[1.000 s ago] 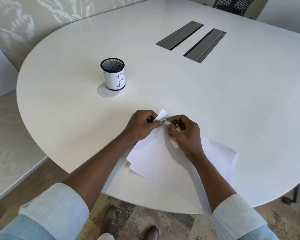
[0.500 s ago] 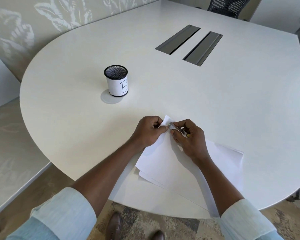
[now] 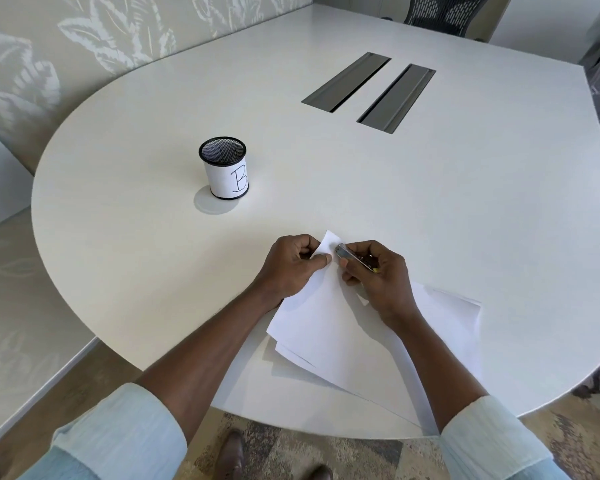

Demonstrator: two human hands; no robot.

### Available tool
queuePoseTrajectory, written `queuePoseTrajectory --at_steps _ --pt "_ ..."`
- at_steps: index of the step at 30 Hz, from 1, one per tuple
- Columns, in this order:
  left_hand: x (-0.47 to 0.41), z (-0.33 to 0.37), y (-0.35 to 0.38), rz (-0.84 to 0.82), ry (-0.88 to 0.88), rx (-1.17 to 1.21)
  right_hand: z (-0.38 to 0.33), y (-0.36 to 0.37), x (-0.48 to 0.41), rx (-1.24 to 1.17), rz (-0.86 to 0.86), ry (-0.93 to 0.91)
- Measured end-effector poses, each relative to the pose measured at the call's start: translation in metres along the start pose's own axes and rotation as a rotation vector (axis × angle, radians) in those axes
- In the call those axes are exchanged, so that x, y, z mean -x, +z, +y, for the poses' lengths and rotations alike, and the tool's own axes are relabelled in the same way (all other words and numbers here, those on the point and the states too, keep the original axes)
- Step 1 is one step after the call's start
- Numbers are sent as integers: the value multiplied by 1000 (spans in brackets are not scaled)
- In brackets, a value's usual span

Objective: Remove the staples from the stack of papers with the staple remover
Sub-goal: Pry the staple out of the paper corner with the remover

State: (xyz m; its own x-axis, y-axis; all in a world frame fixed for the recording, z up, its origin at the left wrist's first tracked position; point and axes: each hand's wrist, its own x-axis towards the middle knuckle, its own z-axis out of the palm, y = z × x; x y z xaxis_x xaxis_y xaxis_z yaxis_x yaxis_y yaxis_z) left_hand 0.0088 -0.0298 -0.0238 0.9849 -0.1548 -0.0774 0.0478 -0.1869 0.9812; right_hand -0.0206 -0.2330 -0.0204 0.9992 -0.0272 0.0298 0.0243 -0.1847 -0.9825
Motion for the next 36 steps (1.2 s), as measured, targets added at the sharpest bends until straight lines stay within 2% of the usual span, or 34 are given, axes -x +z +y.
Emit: queuePoseTrajectory --at_steps 5,25,36 --pt "0 -2 -1 6 12 -5 -2 -2 3 -45 4 11" --pt "3 -4 -2 -37 63 24 1 1 5 44 28 -42" --pt "2 -2 -2 -5 67 -51 8 8 4 111 64 -22"
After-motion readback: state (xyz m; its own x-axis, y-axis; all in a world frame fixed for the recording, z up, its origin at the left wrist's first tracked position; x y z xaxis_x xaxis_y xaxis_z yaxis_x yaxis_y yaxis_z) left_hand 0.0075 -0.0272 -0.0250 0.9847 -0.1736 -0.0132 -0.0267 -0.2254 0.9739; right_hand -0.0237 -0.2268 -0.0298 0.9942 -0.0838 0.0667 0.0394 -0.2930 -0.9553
